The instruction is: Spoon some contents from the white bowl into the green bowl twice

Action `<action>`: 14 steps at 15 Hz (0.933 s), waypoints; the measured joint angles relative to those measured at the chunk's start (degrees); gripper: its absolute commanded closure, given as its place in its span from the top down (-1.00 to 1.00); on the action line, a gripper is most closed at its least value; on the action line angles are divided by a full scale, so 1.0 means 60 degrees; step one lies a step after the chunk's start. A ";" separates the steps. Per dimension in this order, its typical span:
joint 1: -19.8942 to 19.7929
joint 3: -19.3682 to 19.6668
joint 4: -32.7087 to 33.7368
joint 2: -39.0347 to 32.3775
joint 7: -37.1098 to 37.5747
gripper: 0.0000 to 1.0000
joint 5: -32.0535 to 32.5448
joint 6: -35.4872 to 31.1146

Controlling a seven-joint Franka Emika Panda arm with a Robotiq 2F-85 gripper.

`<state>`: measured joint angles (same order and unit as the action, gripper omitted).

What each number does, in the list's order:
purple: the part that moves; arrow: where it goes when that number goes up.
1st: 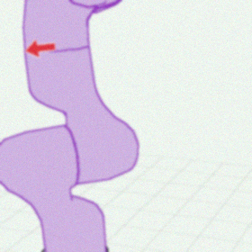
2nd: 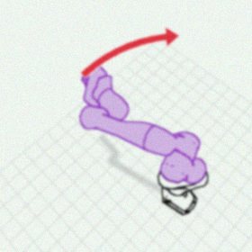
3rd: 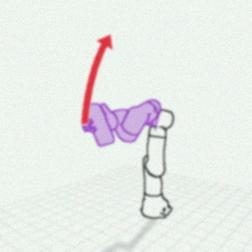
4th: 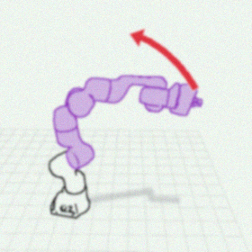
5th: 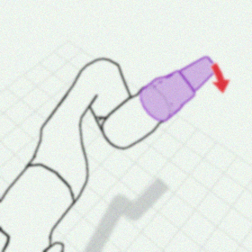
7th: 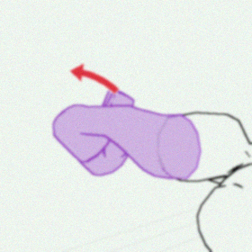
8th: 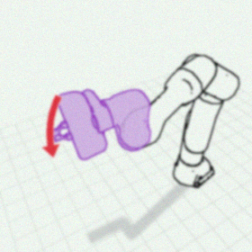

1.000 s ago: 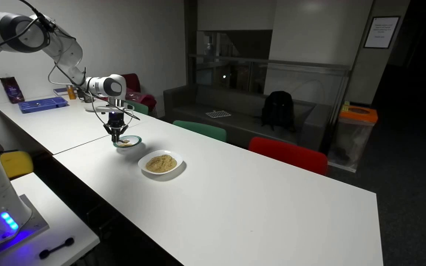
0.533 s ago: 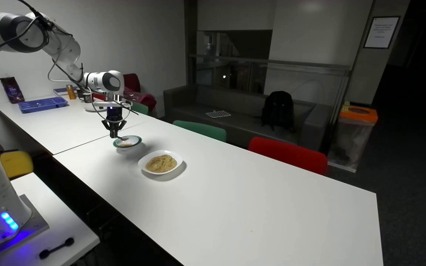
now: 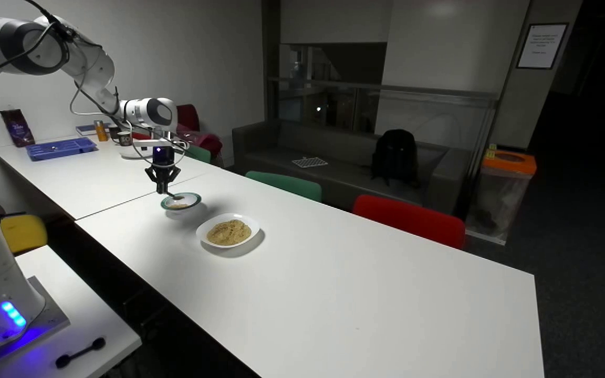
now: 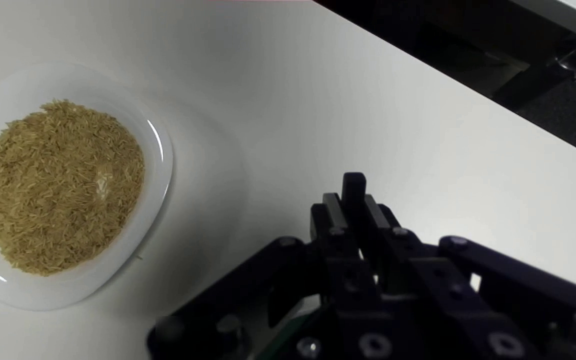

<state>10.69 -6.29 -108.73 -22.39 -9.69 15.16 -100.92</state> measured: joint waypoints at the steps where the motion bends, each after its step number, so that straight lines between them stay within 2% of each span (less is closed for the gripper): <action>1: -0.0004 0.0001 0.0015 0.0000 0.0000 -0.94 0.0023 0.0084; 14: -0.0005 0.0003 0.0720 -0.0447 0.0013 -0.94 0.0059 0.1226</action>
<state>10.66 -6.27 -104.41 -25.07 -9.61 15.52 -93.57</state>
